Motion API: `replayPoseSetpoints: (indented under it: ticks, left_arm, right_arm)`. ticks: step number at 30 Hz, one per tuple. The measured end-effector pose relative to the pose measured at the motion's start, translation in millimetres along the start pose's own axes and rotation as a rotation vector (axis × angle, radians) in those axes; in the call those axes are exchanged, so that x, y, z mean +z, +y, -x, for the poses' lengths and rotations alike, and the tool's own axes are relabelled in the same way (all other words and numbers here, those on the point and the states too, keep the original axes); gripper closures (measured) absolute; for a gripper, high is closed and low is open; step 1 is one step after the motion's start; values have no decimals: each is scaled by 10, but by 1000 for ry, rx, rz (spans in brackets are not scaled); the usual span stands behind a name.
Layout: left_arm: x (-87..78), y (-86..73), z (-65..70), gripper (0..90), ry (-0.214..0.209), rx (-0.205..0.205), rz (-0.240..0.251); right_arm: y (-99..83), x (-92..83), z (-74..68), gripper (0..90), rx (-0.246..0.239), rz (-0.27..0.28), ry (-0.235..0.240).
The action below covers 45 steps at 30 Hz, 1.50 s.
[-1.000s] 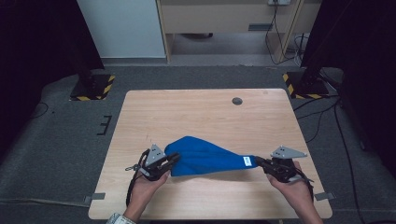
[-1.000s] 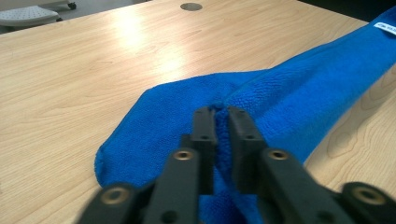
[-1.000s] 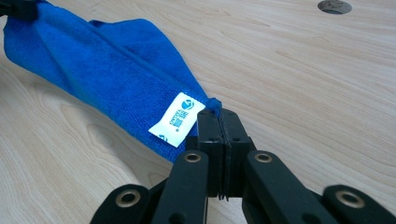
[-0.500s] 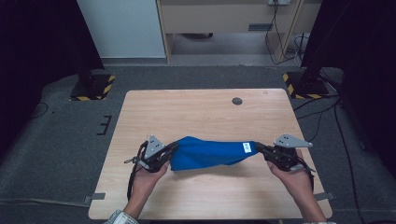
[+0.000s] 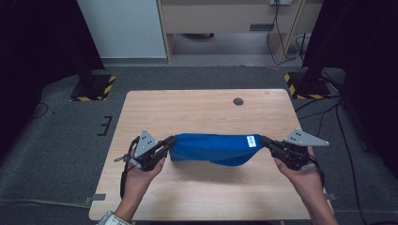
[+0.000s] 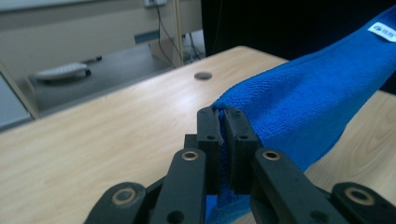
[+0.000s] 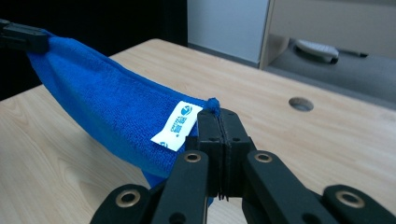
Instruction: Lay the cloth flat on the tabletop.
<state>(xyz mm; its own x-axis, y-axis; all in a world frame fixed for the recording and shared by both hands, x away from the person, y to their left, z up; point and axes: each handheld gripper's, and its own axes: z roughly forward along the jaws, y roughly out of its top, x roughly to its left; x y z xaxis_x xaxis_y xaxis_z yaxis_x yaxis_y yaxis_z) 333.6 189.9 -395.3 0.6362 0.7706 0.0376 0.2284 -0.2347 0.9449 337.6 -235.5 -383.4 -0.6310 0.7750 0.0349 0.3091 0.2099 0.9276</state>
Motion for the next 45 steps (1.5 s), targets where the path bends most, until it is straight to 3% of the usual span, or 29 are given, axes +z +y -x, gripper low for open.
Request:
replayPoseSetpoints:
  ticks: [6,9,10,11,12,13,14,15,16,18,19,20,21,23,24,25,27,28,31,35,39,41,42,44,45]
  left_arm:
    - [-150,279,41,855,-14,5,38]
    - [4,455,-36,854,7,35,7]
    - [4,455,-36,854,7,35,7]
    - [127,471,-95,853,15,41,-16]
    - [206,467,-131,853,23,36,-34]
    - [346,452,-198,852,32,32,-54]
    - [430,439,-241,852,38,30,-69]
    - [643,388,-355,852,51,17,-96]
    - [643,388,-355,852,51,17,-96]
    - [848,324,-457,852,58,-2,-128]
    - [1038,255,-527,852,71,-1,-162]
    - [1038,255,-527,853,71,-1,-162]
    - [1152,210,-565,853,82,5,-188]
    - [1383,107,-650,853,104,-5,-231]
    - [1383,107,-650,853,104,-5,-231]
    - [1529,34,-707,853,120,-10,-264]
    - [1604,-8,-733,853,127,-19,-273]
    - [1662,-39,-746,853,129,-18,-283]
    - [1824,-141,-792,853,138,-31,-322]
    - [1932,-234,-850,853,149,-45,-355]
    - [1991,-318,-923,839,145,-89,-358]
    - [2008,-341,-939,731,146,-99,-358]
    - [2023,-360,-952,731,161,-105,-361]
    - [2031,-374,-978,527,181,-125,-353]
    - [2028,-374,-992,374,178,-143,-337]
  right_arm:
    - [247,-206,-50,891,-41,33,-7]
    - [400,-151,58,890,-52,23,-28]
    - [410,-83,110,889,-48,9,-31]
    - [403,26,182,889,-39,-10,-40]
    - [403,26,182,889,-39,-10,-40]
    - [354,230,293,887,-30,-44,-45]
    - [354,230,293,887,-30,-44,-45]
    - [288,413,386,885,-18,-78,-57]
    - [288,413,386,885,-18,-78,-57]
    - [197,631,508,884,-1,-109,-60]
    - [120,816,611,884,16,-129,-67]
    - [120,816,611,884,16,-129,-67]
    - [91,882,646,885,26,-138,-67]
    - [-24,1174,770,884,45,-175,-84]
    - [-49,1239,793,884,48,-184,-88]
    - [-90,1344,834,884,57,-200,-94]
    - [-113,1402,856,884,65,-210,-99]
    - [-171,1563,916,884,76,-233,-109]
    - [-224,1734,963,883,94,-258,-115]
    - [-283,1919,999,884,110,-286,-131]
    - [-327,2034,1011,877,117,-313,-140]
    - [-337,2057,1010,844,114,-324,-141]
    - [-345,2082,1012,767,112,-331,-149]
    - [-350,2129,1024,552,122,-335,-171]
    - [-334,2146,1025,365,130,-302,-195]
